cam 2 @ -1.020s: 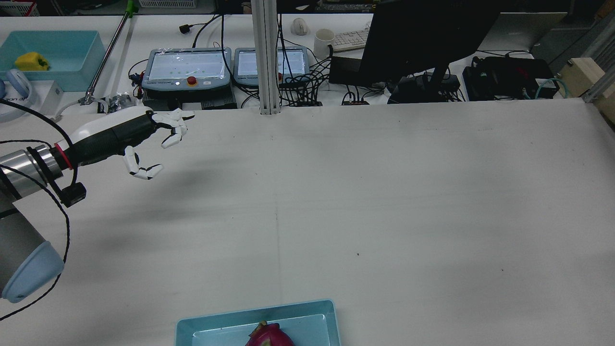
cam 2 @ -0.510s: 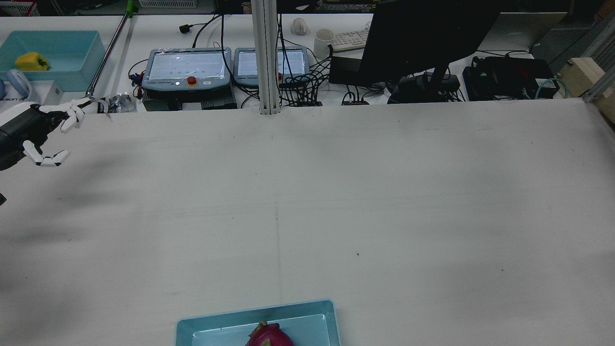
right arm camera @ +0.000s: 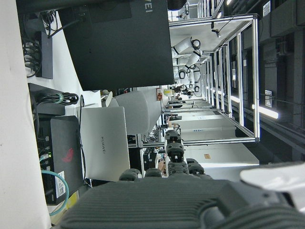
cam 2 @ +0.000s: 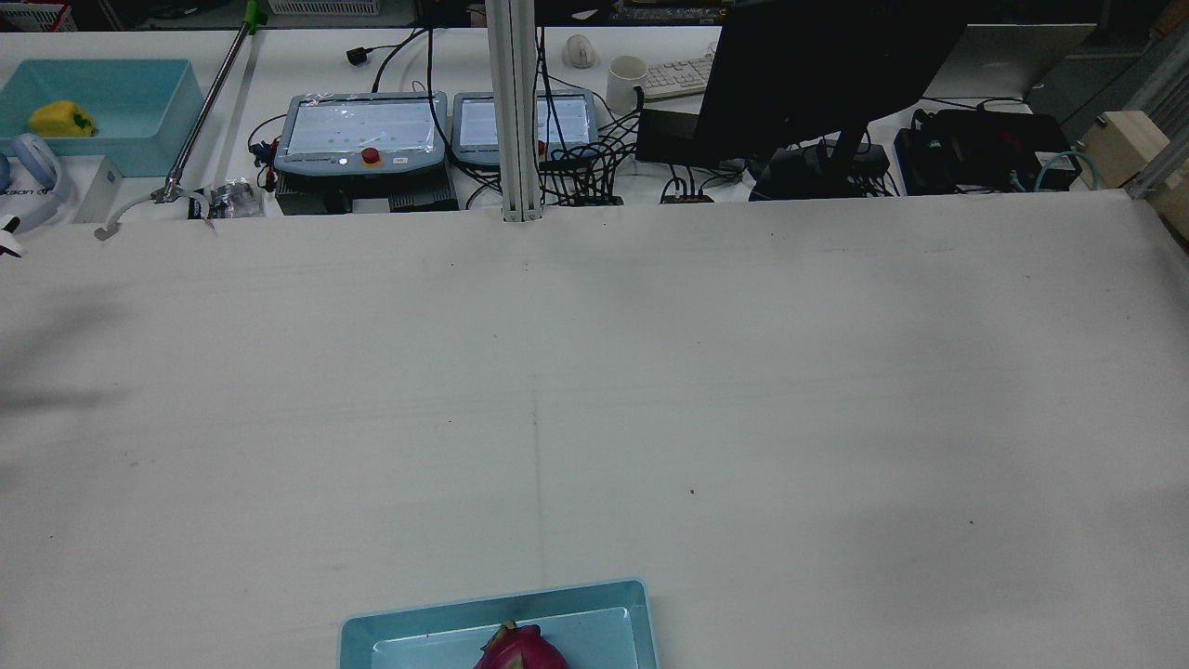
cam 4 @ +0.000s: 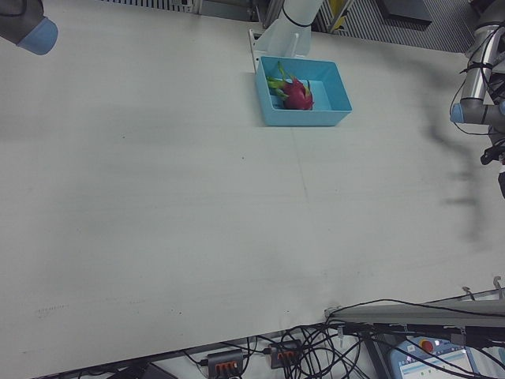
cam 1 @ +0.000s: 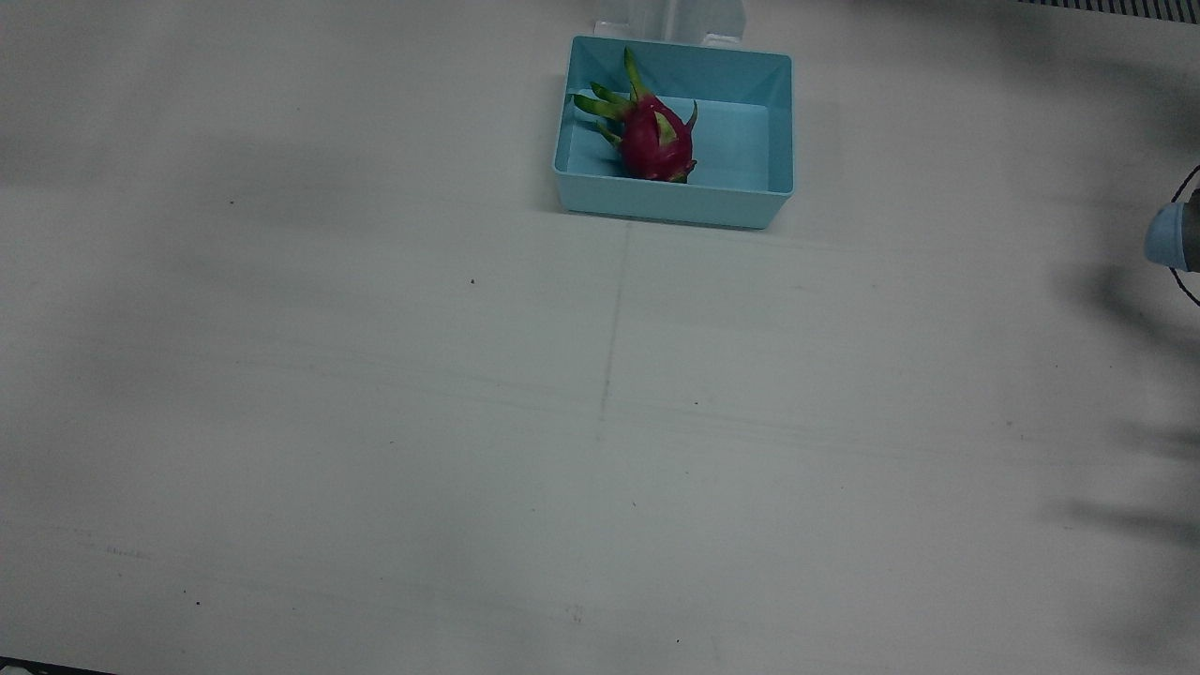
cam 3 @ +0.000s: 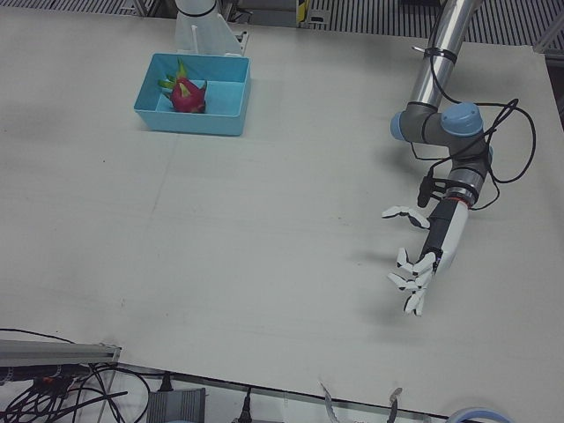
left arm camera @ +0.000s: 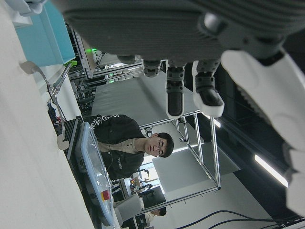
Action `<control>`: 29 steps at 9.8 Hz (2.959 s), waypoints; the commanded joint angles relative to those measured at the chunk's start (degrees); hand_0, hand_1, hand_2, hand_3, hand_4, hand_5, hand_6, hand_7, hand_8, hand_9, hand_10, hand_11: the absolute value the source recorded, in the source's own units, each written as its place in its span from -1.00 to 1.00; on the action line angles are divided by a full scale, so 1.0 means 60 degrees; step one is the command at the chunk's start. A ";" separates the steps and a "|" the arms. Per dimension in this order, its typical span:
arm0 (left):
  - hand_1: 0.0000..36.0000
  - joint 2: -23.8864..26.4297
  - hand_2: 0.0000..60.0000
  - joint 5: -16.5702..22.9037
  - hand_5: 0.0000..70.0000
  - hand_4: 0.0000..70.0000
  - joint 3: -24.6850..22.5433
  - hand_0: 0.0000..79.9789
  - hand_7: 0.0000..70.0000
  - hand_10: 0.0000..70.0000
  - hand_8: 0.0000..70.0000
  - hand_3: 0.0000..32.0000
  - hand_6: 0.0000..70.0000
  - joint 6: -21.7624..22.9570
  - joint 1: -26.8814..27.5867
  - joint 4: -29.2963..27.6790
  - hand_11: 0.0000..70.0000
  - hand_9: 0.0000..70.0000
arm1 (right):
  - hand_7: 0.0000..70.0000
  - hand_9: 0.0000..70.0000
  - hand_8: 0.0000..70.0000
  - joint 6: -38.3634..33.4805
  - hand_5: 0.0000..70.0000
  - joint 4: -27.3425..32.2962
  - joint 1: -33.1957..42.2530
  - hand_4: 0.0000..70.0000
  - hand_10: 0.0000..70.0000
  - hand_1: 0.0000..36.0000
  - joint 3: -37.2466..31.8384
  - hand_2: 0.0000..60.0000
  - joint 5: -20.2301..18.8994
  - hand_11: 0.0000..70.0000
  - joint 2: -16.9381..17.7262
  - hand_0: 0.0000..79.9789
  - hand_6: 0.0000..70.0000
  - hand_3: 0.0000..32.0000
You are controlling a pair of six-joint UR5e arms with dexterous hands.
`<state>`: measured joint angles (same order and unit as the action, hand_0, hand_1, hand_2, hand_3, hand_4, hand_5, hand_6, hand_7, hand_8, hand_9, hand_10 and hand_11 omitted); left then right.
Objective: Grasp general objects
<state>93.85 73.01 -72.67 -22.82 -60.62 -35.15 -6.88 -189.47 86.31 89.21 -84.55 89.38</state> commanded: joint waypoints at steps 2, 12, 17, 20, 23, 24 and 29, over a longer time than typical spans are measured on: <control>-1.00 -0.0378 -1.00 -0.0230 1.00 -0.64 0.0070 -0.61 0.31 -1.00 -1.00 -1.00 -0.83 0.0448 -0.0004 -0.0367 -1.00 -0.78 | -1.00 -1.00 -1.00 0.0004 -1.00 -0.0004 0.0000 -1.00 -1.00 -1.00 0.0000 -1.00 0.0000 -1.00 0.0000 -1.00 -1.00 -1.00; 1.00 -0.0876 1.00 -0.0171 1.00 -1.00 -0.0985 1.00 0.33 -1.00 -0.92 -1.00 -0.85 0.0493 -0.0018 -0.0207 -1.00 -0.66 | -1.00 -1.00 -1.00 0.0003 -1.00 -0.0004 0.0000 -1.00 -1.00 -1.00 0.0000 -1.00 0.0000 -1.00 0.0000 -1.00 -1.00 -1.00; 1.00 -0.0876 1.00 -0.0186 1.00 -1.00 -0.0956 1.00 0.41 -1.00 -0.88 -1.00 -0.85 0.0478 -0.0018 -0.0192 -1.00 -0.58 | -1.00 -1.00 -1.00 0.0004 -1.00 -0.0004 0.0000 -1.00 -1.00 -1.00 0.0000 -1.00 0.0000 -1.00 0.0000 -1.00 -1.00 -1.00; 1.00 -0.0890 1.00 -0.0200 1.00 -1.00 -0.0985 1.00 0.42 -1.00 -0.89 -1.00 -0.90 0.0419 -0.0033 -0.0192 -1.00 -0.60 | -1.00 -1.00 -1.00 0.0004 -1.00 -0.0004 0.0000 -1.00 -1.00 -1.00 0.0000 -1.00 0.0000 -1.00 0.0000 -1.00 -1.00 -1.00; -0.20 -0.1108 0.02 -0.0229 1.00 -0.92 -0.0999 0.15 0.45 -1.00 -0.95 -1.00 -0.84 0.0346 -0.0033 -0.0468 -1.00 -0.62 | -1.00 -1.00 -1.00 -0.0011 -1.00 -0.0004 0.0000 -1.00 -1.00 -1.00 0.0000 -1.00 0.0000 -1.00 0.0000 -1.00 -1.00 -1.00; -1.00 -0.1226 -1.00 -0.0389 1.00 -0.69 -0.1043 0.14 0.50 -1.00 -0.94 -1.00 -0.76 0.0346 -0.0033 -0.0543 -1.00 -0.60 | -1.00 -1.00 -1.00 0.0003 -1.00 -0.0004 0.0000 -1.00 -1.00 -1.00 0.0000 -1.00 0.0000 -1.00 0.0000 -1.00 -1.00 -1.00; 1.00 -0.1227 1.00 -0.0435 1.00 -1.00 -0.1131 1.00 0.71 -1.00 -0.76 -1.00 -0.72 0.0302 -0.0033 -0.0558 -1.00 -0.39 | -1.00 -1.00 -1.00 0.0004 -1.00 -0.0004 0.0000 -1.00 -1.00 -1.00 0.0000 -1.00 0.0000 -1.00 0.0000 -1.00 -1.00 -1.00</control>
